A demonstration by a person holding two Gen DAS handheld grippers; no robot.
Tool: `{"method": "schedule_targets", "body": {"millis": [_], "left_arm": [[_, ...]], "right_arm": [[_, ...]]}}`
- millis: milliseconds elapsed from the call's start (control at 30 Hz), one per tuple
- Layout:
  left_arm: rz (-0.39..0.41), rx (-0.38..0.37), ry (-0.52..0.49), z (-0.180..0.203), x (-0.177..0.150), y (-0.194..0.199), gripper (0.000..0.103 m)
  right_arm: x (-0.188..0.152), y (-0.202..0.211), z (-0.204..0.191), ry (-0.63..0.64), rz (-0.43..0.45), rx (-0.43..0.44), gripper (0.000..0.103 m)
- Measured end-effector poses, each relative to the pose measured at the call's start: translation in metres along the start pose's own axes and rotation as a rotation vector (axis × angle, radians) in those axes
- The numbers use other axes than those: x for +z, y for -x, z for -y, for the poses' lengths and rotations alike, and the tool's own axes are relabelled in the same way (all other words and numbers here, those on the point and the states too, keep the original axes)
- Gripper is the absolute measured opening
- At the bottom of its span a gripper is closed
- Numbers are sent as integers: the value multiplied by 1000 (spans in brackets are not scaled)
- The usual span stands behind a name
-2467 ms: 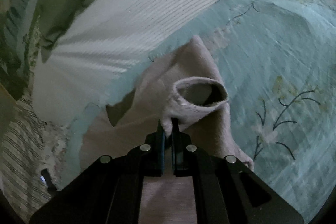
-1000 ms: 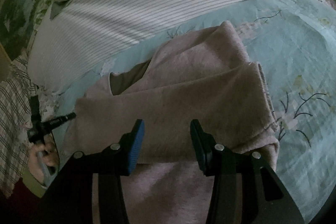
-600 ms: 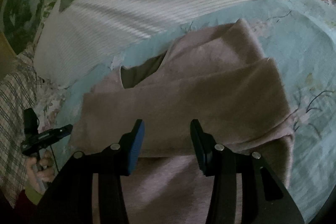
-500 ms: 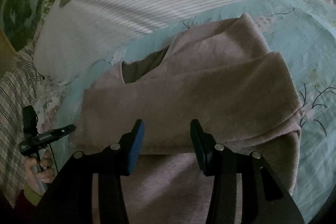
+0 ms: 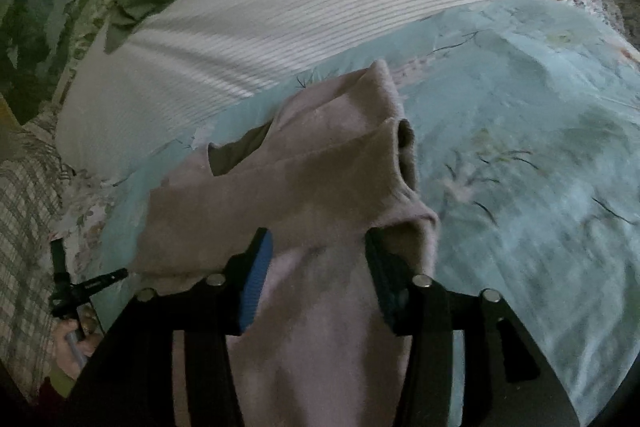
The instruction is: Fold small clothes
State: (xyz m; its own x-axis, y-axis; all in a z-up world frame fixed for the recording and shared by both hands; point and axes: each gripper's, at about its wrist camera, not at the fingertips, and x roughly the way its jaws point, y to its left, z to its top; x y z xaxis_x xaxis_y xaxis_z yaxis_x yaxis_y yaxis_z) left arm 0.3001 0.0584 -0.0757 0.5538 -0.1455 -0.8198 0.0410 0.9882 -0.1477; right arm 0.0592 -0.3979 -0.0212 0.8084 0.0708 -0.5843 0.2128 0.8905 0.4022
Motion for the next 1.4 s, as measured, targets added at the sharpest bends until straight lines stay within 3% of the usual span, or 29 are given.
{"method": "schedule_targets", "body": {"millis": [67,100,133,200,367,533,700,833,933,1067,1133,1167,1200,1267,1300,1400], "left_arm": [[40,-62,4,-4,-15,28,8],[47,-85,4,-3,-22,36,17],[45,-108,7,0,-30,42,35],[21,-150,15,4,-52,53,50],[-73,-226,-8,16,-128,68,56],[-119,-249,-30,14,-182,78,57],[-121,-296,-53,8,-224,108,63],[-118,-330,-80,3,-250,125,65],[-124,-370,-97,6,-265,135,65],[-155,-411,-100,5,-284,138,63],[-150,-410,-116,7,-289,141,63],[-149,-409,-124,6,-291,143,62],[-149,-404,-128,6,-292,143,57],[-148,-370,-137,8,-291,141,35],[-151,-361,-141,8,-291,140,14],[-143,-378,-152,5,-291,149,12]], "right_arm": [[-10,16,2,8,3,-2,58],[-14,22,4,8,2,-3,58],[-19,30,7,6,-2,-4,58],[-30,44,14,-6,-14,-6,58],[-65,74,29,-28,-52,-18,58],[-100,96,39,-18,-103,-11,58],[-140,105,46,-6,-216,68,58],[-162,119,53,-12,-268,217,58],[-174,126,52,10,-320,301,57],[-187,126,41,77,-354,335,48],[-191,126,37,99,-349,351,30],[-194,124,36,99,-348,358,14],[-194,124,37,91,-345,362,10],[-191,131,43,56,-297,389,7],[-190,138,48,31,-263,412,7],[-188,153,72,-48,-183,471,6]]}}
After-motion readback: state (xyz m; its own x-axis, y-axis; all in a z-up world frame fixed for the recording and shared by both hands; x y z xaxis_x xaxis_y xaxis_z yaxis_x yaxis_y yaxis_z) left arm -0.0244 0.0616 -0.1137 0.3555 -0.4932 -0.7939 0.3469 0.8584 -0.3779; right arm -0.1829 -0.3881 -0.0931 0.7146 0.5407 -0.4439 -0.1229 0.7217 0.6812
